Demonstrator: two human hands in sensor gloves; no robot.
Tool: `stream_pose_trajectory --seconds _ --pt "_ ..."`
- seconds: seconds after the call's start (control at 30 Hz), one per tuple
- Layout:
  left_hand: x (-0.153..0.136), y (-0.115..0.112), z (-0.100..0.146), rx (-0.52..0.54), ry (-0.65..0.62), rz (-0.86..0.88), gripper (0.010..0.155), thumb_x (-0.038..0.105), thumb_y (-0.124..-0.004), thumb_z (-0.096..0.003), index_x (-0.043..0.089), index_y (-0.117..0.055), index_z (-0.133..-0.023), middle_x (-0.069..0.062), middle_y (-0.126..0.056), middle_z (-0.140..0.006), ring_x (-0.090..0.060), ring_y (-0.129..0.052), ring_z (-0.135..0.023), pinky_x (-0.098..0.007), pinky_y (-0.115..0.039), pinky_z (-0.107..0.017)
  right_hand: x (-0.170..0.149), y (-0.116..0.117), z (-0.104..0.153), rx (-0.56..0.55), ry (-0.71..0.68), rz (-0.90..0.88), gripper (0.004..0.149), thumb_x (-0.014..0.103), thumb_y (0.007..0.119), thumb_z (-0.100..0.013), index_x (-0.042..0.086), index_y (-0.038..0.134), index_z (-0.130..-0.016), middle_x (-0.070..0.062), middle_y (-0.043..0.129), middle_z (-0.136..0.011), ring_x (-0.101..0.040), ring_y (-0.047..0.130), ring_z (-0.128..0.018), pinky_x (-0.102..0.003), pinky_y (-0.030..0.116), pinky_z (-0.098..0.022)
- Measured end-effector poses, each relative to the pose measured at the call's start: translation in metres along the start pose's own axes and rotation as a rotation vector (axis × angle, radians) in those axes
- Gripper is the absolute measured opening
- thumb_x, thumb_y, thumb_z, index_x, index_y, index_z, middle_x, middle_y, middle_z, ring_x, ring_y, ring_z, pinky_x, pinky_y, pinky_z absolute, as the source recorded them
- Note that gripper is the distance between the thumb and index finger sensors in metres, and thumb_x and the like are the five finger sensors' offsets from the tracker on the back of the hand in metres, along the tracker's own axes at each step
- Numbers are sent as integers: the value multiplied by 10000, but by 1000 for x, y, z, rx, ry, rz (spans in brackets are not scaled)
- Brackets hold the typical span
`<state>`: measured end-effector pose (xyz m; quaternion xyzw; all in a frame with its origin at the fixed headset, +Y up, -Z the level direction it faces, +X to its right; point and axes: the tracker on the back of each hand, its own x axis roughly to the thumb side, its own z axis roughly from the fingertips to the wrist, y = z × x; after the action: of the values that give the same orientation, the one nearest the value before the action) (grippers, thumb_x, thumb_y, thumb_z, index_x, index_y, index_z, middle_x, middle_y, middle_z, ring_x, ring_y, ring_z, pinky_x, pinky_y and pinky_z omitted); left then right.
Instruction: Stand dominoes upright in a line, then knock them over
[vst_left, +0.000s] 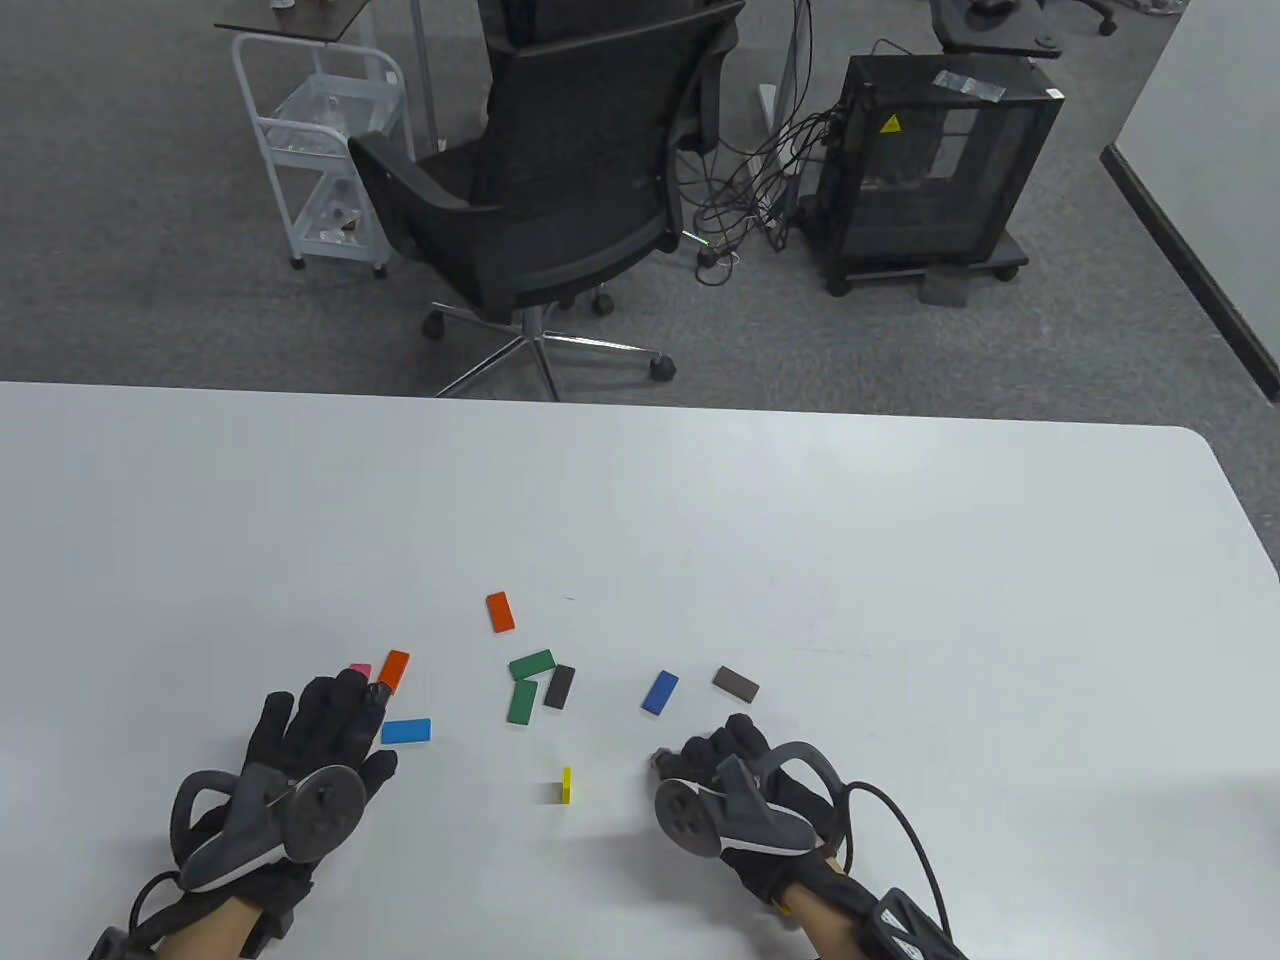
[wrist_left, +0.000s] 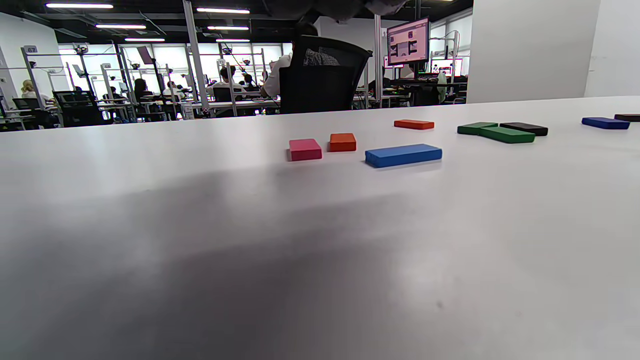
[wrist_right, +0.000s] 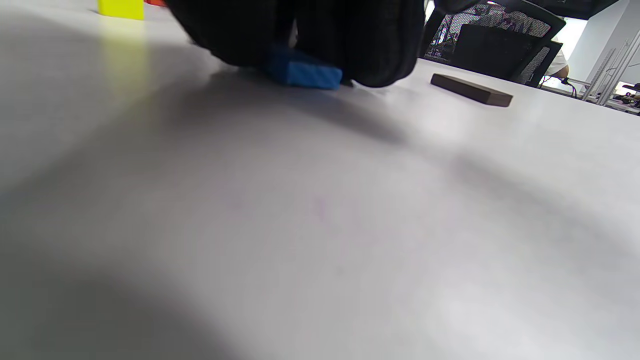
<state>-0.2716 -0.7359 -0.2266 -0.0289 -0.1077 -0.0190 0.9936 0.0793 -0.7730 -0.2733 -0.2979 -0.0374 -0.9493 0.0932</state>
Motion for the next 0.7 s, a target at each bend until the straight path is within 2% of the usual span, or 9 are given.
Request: stream_pose_trajectory --seconds 0.2,0.4,0.7 --pt "0 0 0 7 4 -5 684 535 -353 -688 182 -373 -1273 -114 -377 -1337 -382 -383 -1217 -556 -248 -884 -4 -4 3 -42 12 -29 535 392 748 -534 259 696 -1050 -109 781 -930 -283 812 -823 -565 509 -766" --pt "0 0 0 10 0 -6 683 536 -353 -688 184 -375 -1273 -115 -377 -1338 -381 -385 -1217 -555 -249 -884 -11 -13 9 -102 28 -93 499 412 740 -522 290 728 -1006 -107 785 -908 -278 820 -802 -571 514 -762" --pt "1 0 0 11 -10 -9 685 537 -353 -687 183 -372 -1274 -116 -377 -1338 -380 -385 -1218 -557 -249 -883 -13 -16 10 -114 32 -121 467 427 740 -517 283 663 -955 -92 781 -889 -268 820 -788 -572 512 -763"
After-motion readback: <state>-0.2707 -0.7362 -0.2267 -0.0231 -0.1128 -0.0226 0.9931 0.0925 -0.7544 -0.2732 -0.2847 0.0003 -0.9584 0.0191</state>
